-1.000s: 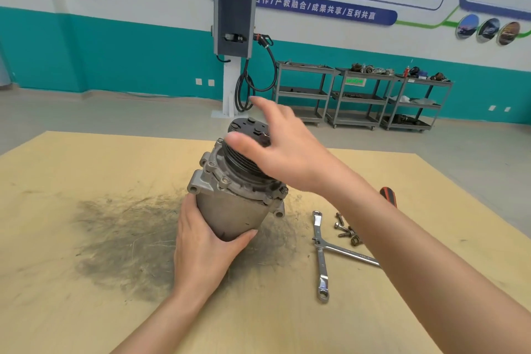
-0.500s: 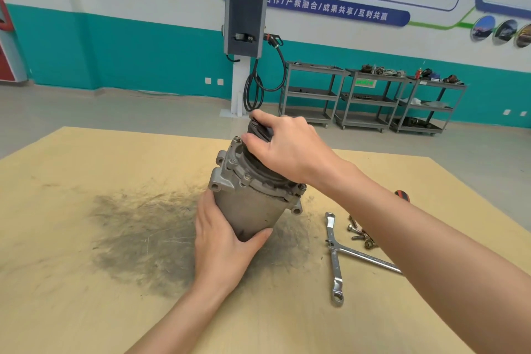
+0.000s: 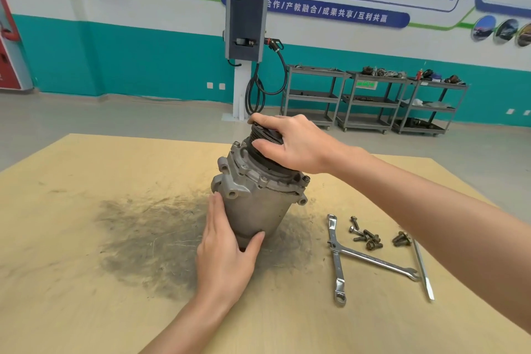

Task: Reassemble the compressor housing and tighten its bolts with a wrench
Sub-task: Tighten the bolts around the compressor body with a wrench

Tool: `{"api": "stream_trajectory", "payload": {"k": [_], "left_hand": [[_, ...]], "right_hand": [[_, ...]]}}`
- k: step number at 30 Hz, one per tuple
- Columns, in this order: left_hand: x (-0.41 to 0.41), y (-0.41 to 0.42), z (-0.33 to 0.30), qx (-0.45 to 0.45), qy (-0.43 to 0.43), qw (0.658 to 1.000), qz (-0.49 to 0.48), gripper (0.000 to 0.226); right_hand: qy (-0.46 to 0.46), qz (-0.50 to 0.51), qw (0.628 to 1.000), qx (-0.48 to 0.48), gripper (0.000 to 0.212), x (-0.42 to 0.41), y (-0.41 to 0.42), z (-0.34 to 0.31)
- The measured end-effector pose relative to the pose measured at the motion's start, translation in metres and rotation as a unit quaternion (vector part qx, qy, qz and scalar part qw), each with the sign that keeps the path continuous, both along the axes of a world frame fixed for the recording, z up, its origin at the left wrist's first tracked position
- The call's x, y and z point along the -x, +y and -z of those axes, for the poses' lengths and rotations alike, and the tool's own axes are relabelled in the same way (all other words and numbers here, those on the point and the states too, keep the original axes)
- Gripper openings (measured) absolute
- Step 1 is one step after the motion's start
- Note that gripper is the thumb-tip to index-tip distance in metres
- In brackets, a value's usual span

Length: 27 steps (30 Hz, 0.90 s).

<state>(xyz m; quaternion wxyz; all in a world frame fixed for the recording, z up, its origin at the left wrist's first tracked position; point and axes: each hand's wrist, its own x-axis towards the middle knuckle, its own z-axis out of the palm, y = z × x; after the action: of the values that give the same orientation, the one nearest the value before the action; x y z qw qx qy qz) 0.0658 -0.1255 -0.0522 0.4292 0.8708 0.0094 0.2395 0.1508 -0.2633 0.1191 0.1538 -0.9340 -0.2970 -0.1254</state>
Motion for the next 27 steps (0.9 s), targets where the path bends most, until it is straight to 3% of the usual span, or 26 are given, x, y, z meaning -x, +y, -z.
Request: {"api": "stream_trajectory", "payload": {"k": [6,13,16,19,23,27], "left_hand": [[-0.001,0.005,-0.001,0.001,0.020,0.999,-0.032,0.096],[-0.010,0.005,0.000,-0.001,0.003,1.000,-0.007,0.116],[-0.013,0.007,0.002,0.032,0.025,0.999,-0.009,0.119],[-0.013,0.006,0.005,0.043,0.037,0.998,-0.008,0.119],[-0.014,0.005,0.007,0.036,0.028,0.999,-0.009,0.119],[-0.015,0.003,0.009,0.035,0.032,0.999,-0.018,0.118]], "right_hand": [[0.013,-0.025,1.000,0.001,0.050,-0.003,-0.004,-0.003],[0.093,-0.043,0.995,-0.003,0.057,-0.006,-0.011,-0.005],[0.096,-0.049,0.990,-0.091,0.059,-0.003,-0.030,-0.010],[0.064,0.011,0.982,-0.179,0.045,-0.001,-0.070,0.004],[0.120,0.142,0.982,-0.042,0.026,0.004,-0.137,0.055],[0.148,0.219,0.963,0.060,0.022,0.013,-0.179,0.104]]}}
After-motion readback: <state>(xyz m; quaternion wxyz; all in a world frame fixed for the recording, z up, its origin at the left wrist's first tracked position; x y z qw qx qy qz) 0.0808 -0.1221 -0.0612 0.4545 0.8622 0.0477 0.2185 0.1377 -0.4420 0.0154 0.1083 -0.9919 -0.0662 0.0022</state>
